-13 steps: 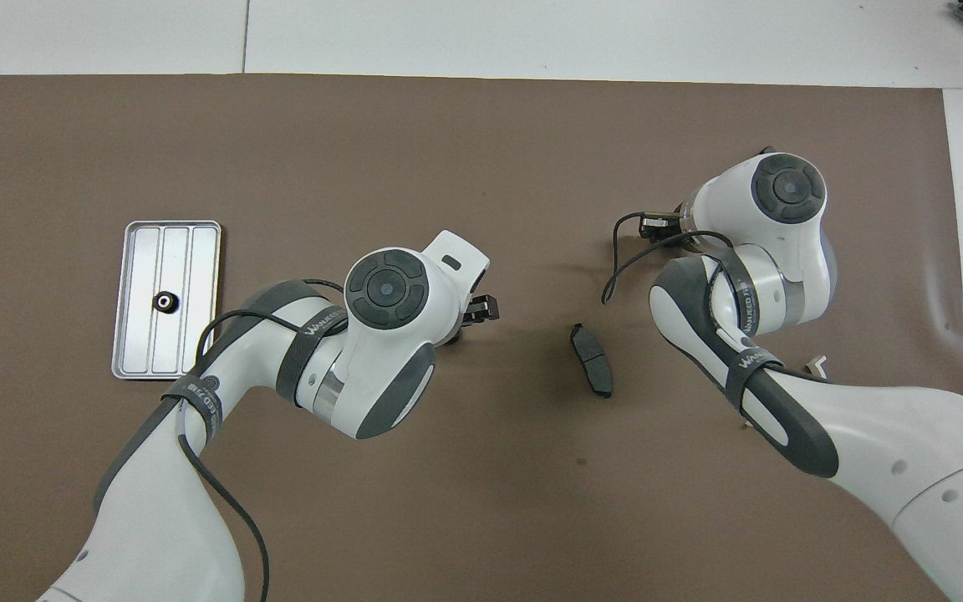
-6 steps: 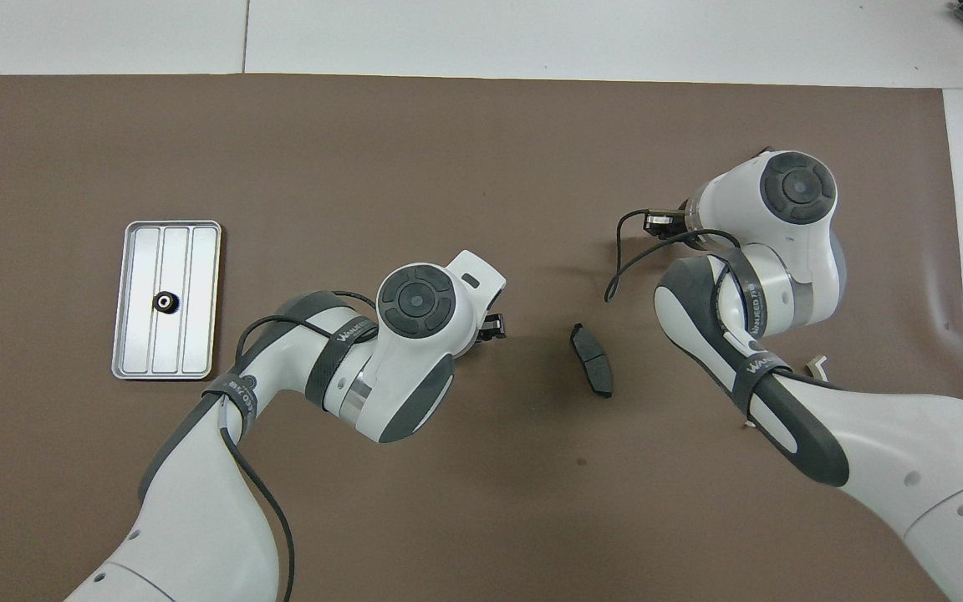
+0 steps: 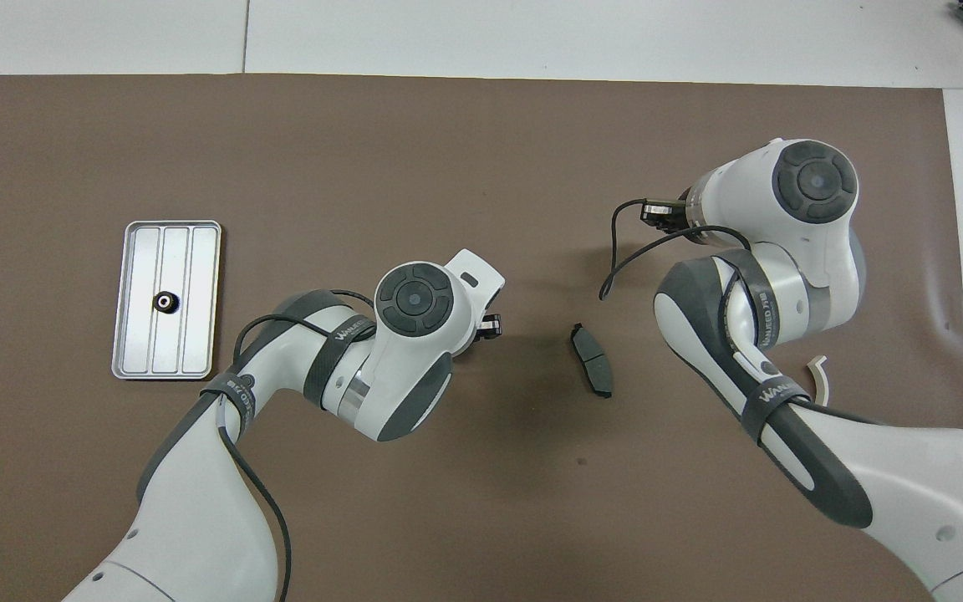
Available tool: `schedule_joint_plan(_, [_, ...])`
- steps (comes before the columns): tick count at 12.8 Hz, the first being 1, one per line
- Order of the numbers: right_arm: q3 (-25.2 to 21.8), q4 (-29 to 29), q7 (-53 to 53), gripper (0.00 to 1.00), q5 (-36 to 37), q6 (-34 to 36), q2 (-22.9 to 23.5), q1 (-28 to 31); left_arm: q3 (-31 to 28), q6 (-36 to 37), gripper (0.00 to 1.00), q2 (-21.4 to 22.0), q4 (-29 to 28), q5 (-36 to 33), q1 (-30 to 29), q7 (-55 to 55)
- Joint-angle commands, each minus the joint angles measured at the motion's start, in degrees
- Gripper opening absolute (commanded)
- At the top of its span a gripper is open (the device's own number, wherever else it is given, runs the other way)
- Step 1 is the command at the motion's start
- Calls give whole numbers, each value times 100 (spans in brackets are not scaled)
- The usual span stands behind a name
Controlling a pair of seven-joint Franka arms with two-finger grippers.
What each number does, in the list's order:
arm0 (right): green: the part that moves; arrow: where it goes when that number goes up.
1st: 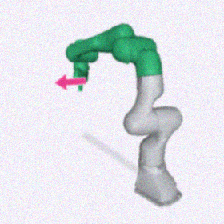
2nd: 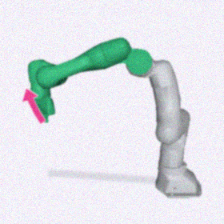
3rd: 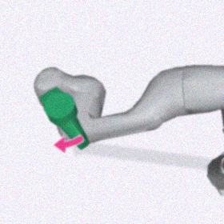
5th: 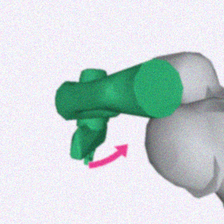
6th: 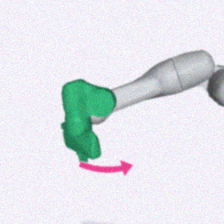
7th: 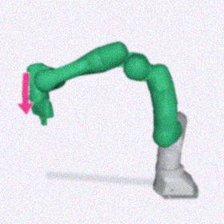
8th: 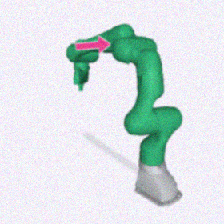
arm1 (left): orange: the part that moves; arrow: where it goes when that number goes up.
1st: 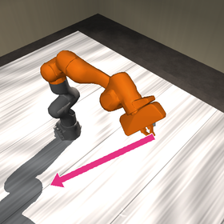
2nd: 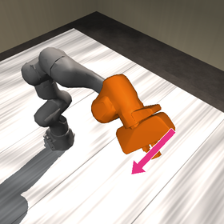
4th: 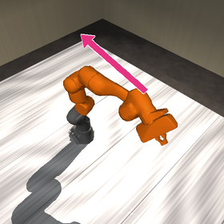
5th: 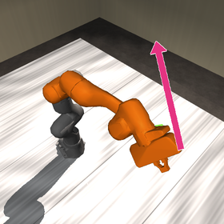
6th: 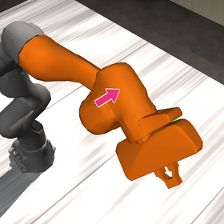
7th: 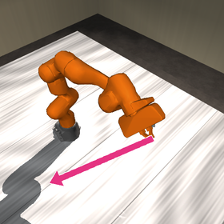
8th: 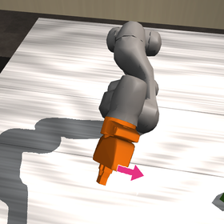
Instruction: Pick bearing gear from pile to tray
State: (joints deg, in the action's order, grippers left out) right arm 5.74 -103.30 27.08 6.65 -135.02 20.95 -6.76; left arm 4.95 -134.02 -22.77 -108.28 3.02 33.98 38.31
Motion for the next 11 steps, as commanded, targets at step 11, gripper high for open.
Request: schedule_joint_plan(11, [33, 170, 877, 0, -15, -156, 41, -659, -73, 130, 22, 1, -53, 14, -14, -86])
